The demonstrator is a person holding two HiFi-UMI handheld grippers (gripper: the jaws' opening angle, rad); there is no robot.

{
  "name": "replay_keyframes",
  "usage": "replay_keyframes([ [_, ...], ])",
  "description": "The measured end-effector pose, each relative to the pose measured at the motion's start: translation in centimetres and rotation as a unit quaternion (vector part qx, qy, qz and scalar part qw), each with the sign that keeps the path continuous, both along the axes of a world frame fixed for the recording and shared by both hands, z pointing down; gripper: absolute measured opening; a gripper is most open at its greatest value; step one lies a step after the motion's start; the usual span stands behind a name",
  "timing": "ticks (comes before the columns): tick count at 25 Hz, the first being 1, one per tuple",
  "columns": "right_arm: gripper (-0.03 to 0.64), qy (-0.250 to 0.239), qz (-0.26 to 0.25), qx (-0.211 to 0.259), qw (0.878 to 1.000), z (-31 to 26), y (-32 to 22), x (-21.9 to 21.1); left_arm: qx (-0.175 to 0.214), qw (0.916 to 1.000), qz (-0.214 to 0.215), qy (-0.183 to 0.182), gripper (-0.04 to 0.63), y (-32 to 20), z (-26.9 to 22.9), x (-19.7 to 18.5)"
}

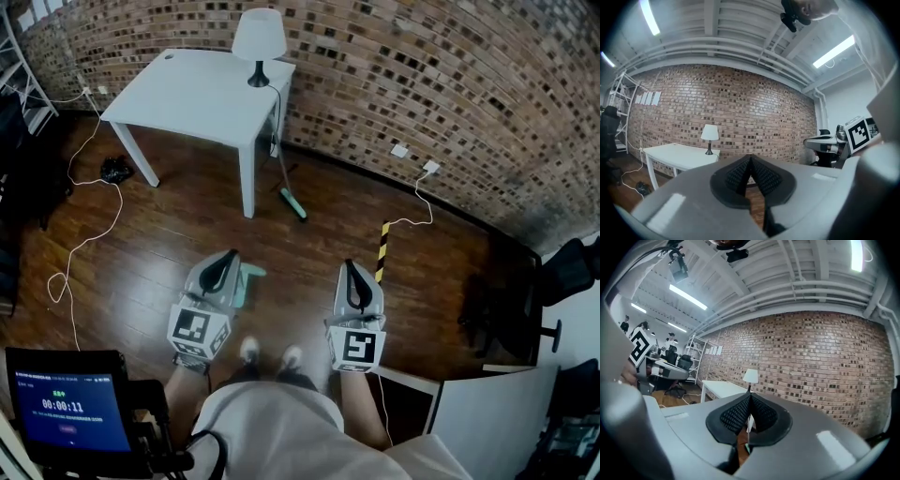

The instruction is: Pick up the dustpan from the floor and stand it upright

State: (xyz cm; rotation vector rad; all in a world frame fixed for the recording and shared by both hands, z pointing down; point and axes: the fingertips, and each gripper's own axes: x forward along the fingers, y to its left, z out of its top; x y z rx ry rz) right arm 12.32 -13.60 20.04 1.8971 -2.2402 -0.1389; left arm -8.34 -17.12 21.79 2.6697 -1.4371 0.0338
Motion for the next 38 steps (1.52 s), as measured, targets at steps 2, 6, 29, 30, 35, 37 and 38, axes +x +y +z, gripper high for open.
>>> replay_keyframes([
  [2, 0.012, 0.002, 0.0, -0.01, 1.0, -0.1, 0.4, 0.2, -0.001, 1.0, -0.002, -0.001, 0.002, 0.3, -0.2, 0.3],
  [6, 0.012, 0.005, 0.002, -0.006, 1.0, -1.0, 1.2, 0.3, 0.005, 0.9999, -0.005, 0.007, 0.002, 0.2, -1.4, -0.1],
  [29, 0.014, -0.031, -0.02, 0.013, 0.999, 0.4, 18.8, -1.0, 0.028, 0.998, 0.046, 0.034, 0.002, 17.3, -1.5, -1.0],
  [30, 0.014, -0.033, -0.02, 0.02, 0.999, 0.0, 21.3, -0.8, 0.036, 0.9977, 0.045, 0.037, 0.002, 19.6, -2.3, -0.7],
  [35, 0.014, -0.063, -0.024, 0.032, 0.997, -2.6, 34.3, 1.5, 0.056, 0.998, 0.02, 0.02, 0.002, 31.9, -4.4, -0.6],
  [37, 0.014, -0.093, -0.031, 0.031, 0.995, -3.1, 38.6, 2.1, 0.06, 0.9981, 0.003, 0.011, 0.002, 36.2, -4.2, -1.5],
  [38, 0.014, -0.105, -0.033, 0.027, 0.994, -3.2, 40.4, 2.2, 0.061, 0.9981, -0.002, 0.006, 0.002, 38.2, -4.2, -1.8],
])
